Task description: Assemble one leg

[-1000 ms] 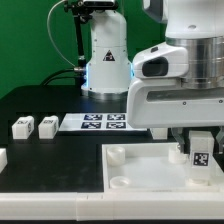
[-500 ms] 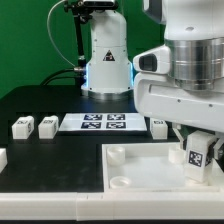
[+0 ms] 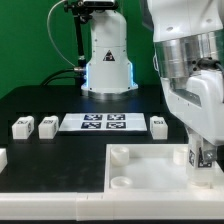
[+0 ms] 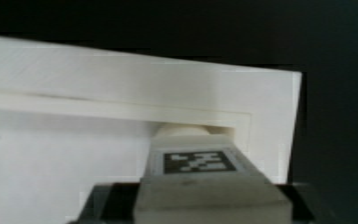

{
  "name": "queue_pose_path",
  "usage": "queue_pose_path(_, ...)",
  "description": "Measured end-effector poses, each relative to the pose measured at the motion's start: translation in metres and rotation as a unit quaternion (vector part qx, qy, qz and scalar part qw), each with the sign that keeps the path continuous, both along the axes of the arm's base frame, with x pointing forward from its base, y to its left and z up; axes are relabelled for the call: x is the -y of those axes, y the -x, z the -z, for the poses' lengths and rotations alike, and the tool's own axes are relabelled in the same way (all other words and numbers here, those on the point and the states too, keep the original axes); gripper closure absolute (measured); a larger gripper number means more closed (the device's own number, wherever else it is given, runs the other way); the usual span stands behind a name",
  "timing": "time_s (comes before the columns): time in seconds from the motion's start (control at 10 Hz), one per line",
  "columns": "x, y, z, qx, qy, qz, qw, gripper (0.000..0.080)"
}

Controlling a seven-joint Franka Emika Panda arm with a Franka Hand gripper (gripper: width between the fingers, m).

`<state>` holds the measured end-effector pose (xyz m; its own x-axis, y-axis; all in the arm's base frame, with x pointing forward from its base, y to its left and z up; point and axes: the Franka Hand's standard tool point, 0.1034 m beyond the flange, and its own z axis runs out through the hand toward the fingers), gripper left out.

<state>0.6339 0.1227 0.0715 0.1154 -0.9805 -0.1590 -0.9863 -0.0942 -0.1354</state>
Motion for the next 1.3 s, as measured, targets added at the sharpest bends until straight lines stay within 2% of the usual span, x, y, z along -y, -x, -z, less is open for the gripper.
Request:
queue_pose_path(0.1,0.0,0.0,0.001,0.004,0.003,-0.026,1.0,0.0506)
queue_pose_path(0.2,-0.001,0.001,0.001,0.004,0.003,-0.028,1.0,0.0294)
queue_pose_path(0.3,-0.005,0.003,0.001,0.008,0.02,-0.114,0.993,0.0294)
queue_pose_path(0.4,-0.009,0.003,0.001,0.017,0.037,-0.203,0.978,0.0181)
queue_pose_path(0.5,-0.007,0.003,0.001,0.025,0.042,-0.245,0.968,0.0159)
queue_pose_path(0.7,-0.006,0.003,0.001,0.04,0.052,-0.339,0.938,0.0151)
queue_pose_path(0.8,-0.003,0.002,0.0,0.045,0.065,-0.428,0.901,0.0151)
queue_pose_path(0.9,0.002,-0.005,-0.007,0.048,0.081,-0.51,0.855,0.0151)
queue_pose_path(1.0,0.007,-0.013,-0.012,0.064,0.094,-0.592,0.798,0.0151)
queue_pose_path(1.1,0.008,-0.015,-0.012,0.073,0.097,-0.626,0.77,0.0151)
queue_pose_path(1.2,0.005,-0.013,-0.011,0.069,0.091,-0.588,0.801,0.0151)
queue_pose_path(1.3,0.006,-0.013,-0.011,0.07,0.091,-0.594,0.796,0.0264)
